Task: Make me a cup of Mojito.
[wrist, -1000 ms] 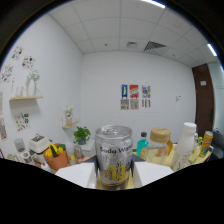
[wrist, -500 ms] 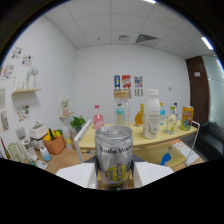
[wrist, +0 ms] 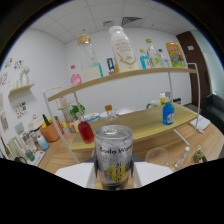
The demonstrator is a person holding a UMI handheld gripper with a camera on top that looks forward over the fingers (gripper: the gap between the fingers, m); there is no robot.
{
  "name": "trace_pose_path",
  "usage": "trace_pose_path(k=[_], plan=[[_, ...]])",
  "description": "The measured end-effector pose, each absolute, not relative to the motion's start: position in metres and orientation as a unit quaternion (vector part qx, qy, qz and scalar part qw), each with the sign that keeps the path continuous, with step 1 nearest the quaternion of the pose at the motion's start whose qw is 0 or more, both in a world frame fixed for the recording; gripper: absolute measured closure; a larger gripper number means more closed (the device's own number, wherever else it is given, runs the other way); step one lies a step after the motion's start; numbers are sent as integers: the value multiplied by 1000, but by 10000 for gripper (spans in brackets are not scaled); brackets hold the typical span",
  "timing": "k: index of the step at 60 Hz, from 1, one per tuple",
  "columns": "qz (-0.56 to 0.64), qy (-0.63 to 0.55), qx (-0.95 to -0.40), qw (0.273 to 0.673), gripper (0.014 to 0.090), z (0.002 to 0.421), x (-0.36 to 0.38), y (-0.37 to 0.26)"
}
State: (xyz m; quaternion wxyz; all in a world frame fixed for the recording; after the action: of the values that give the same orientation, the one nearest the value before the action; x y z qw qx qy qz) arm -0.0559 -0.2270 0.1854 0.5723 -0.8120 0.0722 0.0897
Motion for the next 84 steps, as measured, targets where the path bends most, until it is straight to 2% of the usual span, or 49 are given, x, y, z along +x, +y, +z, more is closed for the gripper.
trace_pose_path(k=[7, 14, 25, 35, 47, 54, 59, 64, 70, 77, 81, 84], plan=[[199, 152, -792, 557, 538, 186, -57, -226], [322, 263, -746, 521, 538, 198, -53, -223], [483, 402, -634, 449, 539, 219, -43, -218], [604, 490, -515, 360, 542, 234, -33, -211], [678, 569, -373, 279, 539, 234, -9, -203], [680, 586, -348, 269, 540, 230, -3, -203], [673, 584, -357, 281, 543, 232, 0, -204], [641, 562, -412, 323, 538, 234, -4, -206], [566, 499, -514, 407, 539, 245, -3, -207], [409, 357, -641, 543, 536, 264, -11, -208], [306, 266, -686, 605, 534, 274, -15, -207], [242, 205, -705, 634, 535, 275, -22, -204]])
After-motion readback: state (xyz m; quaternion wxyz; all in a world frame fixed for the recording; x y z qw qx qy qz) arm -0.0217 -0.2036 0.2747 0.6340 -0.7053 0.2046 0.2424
